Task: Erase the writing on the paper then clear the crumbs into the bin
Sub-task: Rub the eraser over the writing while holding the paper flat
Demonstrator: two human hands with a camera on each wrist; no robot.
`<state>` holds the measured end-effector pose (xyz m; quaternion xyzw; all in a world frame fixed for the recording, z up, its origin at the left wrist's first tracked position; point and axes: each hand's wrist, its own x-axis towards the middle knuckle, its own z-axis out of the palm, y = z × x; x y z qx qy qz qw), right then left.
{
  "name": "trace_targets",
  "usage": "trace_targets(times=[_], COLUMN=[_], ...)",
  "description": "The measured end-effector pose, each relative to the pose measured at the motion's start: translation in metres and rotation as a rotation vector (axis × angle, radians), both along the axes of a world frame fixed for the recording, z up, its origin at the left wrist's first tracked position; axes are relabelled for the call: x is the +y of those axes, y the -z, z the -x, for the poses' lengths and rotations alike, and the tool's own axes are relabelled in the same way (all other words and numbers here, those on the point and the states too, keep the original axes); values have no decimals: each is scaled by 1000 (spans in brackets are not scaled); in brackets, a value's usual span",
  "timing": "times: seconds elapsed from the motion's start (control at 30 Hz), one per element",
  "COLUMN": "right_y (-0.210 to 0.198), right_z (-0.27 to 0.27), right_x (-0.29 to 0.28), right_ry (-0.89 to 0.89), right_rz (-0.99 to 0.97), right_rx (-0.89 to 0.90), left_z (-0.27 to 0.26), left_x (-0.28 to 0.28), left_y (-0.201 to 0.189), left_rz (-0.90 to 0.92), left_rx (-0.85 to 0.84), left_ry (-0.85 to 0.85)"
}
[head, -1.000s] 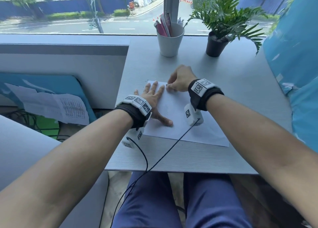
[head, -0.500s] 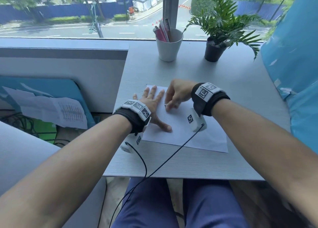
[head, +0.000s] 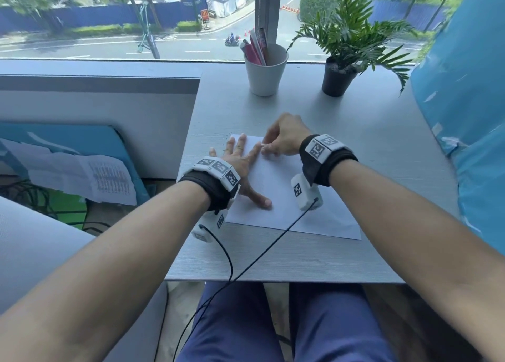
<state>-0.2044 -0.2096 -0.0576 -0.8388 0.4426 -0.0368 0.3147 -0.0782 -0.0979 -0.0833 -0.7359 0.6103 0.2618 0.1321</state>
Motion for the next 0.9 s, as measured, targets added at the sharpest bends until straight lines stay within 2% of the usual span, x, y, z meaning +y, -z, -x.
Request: trace_targets(times=[0.07,0.13,0.27,0.33,0.43,0.5,0.57,0.67,0.73,0.83,0.9], right_y=[-3,-6,-1,0,-5,-5,-3,2,6,4,3], right_z=[4,6,0,1,7,12,19,38,48,53,52], right_x=[6,4,1,8,22,19,11,4,5,7,8], right_ry=[-130,-161,83,4,-209,-152,-9,113,113,91,88], right_rz=[-120,-176,40,-6,-175,-139,-65,-95,-104,-89,-73], right_rx=[103,125,-60,-31,131,96,18,80,122,137,145], left_z=[0,-1,0,0,-1,-1,-2,-4,-6,-9,-1], left_x=[0,0,0,0,0,1,2,6,7,10,17], left_y=[1,0,2,1,2,3,6,4,0,-10,-16], left_rz=[3,8,19,7,21,26,41,59,48,29,91], left_rx=[2,9,5,-1,3,17,21,30,-12,-213,-314], left_ry=[-3,-10,-8,-5,-3,-3,3,13,36,5,22])
